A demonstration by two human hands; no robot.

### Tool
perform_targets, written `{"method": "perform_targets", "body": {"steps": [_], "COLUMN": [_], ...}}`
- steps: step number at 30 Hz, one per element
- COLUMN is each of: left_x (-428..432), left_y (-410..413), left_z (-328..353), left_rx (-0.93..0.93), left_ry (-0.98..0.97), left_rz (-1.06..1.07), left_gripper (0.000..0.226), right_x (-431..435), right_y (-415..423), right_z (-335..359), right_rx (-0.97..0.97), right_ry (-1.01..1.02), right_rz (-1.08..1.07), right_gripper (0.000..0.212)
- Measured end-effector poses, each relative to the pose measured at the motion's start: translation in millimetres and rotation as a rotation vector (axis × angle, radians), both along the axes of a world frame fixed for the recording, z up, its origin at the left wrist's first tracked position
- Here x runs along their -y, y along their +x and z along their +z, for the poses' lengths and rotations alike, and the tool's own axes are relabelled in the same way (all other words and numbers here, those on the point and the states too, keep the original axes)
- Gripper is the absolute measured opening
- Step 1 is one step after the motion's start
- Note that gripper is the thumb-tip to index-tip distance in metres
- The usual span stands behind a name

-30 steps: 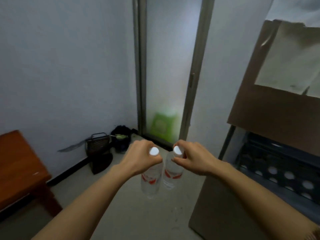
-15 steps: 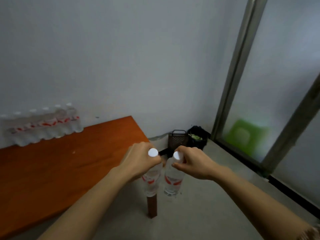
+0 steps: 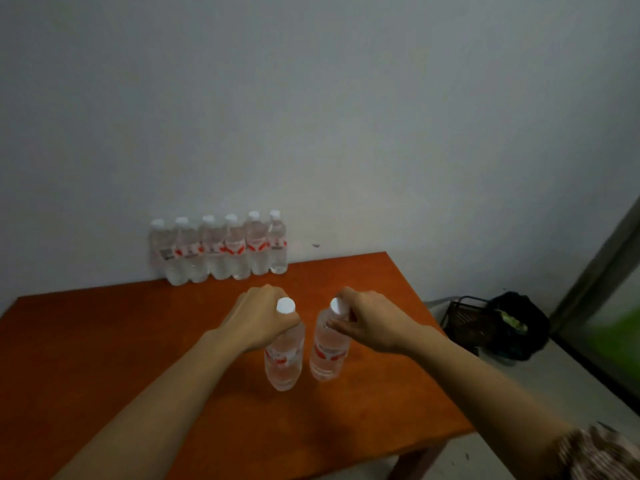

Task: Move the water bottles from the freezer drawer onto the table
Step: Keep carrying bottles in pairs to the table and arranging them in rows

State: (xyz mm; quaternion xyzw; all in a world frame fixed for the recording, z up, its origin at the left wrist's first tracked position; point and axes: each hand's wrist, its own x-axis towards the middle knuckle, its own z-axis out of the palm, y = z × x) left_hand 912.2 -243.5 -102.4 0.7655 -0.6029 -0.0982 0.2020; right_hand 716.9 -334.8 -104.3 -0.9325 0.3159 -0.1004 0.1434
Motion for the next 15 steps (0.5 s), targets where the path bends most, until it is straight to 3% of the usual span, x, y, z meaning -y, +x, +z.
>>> {"method": "perform_targets", "body": {"steps": [8,15], "left_x": [42,76], "left_y": [165,290], "left_z": [-17,-32], "left_rx": [-0.133,-0.169], "left_ry": [0.025,0.077], "left_rz": [0.078,-0.003], "left_gripper": [0.016,0.016], "right_x": [62,81], "right_y": [166,286], "right_z": [-20,-38], "right_rx": [-0.008,0.040], "right_ry": [0.010,0.066], "right_rz": [0.078,0.021], "right_gripper": [0.029,0.025]}}
